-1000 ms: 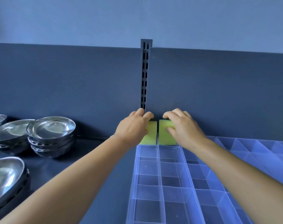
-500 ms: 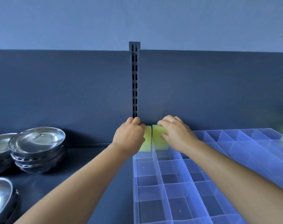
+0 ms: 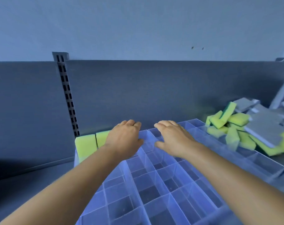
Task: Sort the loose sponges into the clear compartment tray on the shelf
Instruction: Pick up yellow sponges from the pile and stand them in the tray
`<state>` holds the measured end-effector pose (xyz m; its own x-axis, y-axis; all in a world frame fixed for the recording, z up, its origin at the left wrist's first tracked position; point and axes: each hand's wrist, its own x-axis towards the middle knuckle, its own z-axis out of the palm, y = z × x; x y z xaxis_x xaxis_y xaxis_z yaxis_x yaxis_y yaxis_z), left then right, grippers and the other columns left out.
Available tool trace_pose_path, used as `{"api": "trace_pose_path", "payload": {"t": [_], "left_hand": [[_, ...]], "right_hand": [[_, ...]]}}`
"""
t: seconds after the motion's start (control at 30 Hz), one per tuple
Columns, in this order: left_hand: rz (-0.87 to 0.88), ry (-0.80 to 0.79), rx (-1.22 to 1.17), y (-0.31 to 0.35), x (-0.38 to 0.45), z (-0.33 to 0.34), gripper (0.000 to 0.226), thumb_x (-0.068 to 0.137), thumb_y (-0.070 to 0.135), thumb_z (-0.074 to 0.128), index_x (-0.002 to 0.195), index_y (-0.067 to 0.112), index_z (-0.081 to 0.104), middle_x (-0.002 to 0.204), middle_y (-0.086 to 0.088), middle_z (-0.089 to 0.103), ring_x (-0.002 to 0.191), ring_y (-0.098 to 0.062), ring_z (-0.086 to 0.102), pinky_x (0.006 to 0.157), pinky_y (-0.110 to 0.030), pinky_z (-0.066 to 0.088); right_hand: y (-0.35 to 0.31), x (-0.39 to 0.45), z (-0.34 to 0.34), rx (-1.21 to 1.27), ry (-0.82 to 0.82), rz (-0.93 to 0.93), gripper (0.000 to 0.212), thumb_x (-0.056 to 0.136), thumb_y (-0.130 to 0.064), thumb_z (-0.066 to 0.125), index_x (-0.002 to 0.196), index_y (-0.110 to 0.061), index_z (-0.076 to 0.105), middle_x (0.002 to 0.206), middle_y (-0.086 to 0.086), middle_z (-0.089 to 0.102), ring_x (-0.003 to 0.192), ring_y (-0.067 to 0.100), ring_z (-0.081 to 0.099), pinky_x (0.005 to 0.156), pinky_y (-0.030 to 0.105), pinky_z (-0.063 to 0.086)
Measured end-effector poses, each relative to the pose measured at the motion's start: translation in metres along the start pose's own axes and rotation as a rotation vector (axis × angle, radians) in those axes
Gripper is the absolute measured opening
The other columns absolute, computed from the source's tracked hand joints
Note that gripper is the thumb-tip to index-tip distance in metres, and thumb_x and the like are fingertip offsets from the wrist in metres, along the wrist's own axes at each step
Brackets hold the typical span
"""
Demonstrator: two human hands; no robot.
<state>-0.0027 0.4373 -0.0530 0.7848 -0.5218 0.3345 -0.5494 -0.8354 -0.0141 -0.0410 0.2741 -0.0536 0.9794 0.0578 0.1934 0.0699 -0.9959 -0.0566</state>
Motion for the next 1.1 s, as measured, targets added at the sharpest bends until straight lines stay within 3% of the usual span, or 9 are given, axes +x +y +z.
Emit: {"api": "trace_pose_path", "payload": {"t": [0.27,0.67,1.1], "left_hand": [[0.095,0.009,-0.065,0.103,0.046,0.009,0.05,0.096,0.041,0.045,0.14,0.019,0.039,0.137,0.003,0.047,0.127,-0.019,0.044,0.095,-0.031,0.041],[0.087,-0.013,-0.081,0.247,0.126,0.026,0.048,0.096,0.041,0.045,0.136,0.017,0.041,0.132,-0.001,0.05,0.123,-0.023,0.047,0.091,-0.034,0.043],[0.097,-0.019,-0.094,0.307,0.224,0.059,0.052,0.095,0.039,0.048,0.141,0.018,0.035,0.134,-0.004,0.049,0.124,-0.025,0.047,0.091,-0.039,0.046]], "right_hand": [[0.108,-0.035,-0.015,-0.034,0.032,0.103,0.064,0.092,-0.042,0.052,0.146,-0.017,0.03,0.151,-0.001,0.031,0.139,0.02,0.027,0.113,0.031,0.023],[0.272,-0.063,-0.042,-0.04,0.023,0.143,0.058,0.091,-0.042,0.053,0.141,-0.017,0.036,0.146,0.001,0.037,0.134,0.023,0.033,0.109,0.033,0.029],[0.373,-0.023,-0.049,0.028,0.0,0.243,0.055,0.097,-0.034,0.046,0.147,-0.018,0.029,0.151,0.002,0.032,0.138,0.022,0.03,0.111,0.034,0.027]]}}
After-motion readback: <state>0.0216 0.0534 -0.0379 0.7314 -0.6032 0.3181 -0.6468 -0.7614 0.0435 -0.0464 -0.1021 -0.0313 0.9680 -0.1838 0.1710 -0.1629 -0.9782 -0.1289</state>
